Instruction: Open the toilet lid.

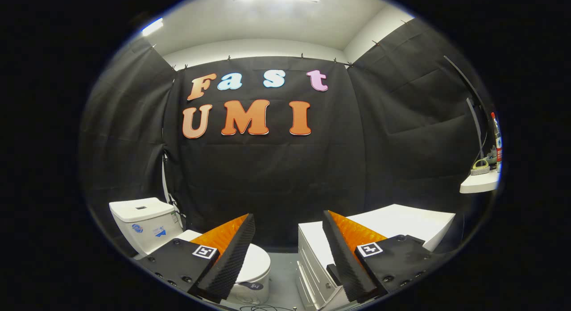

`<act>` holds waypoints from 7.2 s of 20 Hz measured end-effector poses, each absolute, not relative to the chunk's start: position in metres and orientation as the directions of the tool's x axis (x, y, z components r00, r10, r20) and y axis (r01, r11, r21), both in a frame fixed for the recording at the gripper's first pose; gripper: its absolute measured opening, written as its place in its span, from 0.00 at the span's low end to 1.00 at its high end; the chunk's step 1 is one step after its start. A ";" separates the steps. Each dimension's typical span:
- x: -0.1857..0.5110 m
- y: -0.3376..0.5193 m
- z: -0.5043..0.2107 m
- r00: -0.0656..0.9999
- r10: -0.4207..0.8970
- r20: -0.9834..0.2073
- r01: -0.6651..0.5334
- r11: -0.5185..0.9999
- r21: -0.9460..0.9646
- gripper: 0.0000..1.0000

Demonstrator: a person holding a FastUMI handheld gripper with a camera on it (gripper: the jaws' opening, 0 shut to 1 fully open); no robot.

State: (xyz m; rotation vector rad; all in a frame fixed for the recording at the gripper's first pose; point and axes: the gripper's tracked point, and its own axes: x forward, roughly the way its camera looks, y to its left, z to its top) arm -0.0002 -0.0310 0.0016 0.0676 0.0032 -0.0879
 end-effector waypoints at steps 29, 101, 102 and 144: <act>0.104 0.065 -0.181 0.970 -0.108 -0.219 0.181 0.920 0.348 0.98; 0.131 0.212 -0.023 0.995 0.104 -0.009 -0.080 0.815 0.574 0.08; 0.132 0.220 -0.015 0.993 0.114 0.000 -0.095 0.825 0.556 0.09; 0.140 0.587 0.079 0.877 0.480 -0.010 -0.445 0.821 0.357 0.09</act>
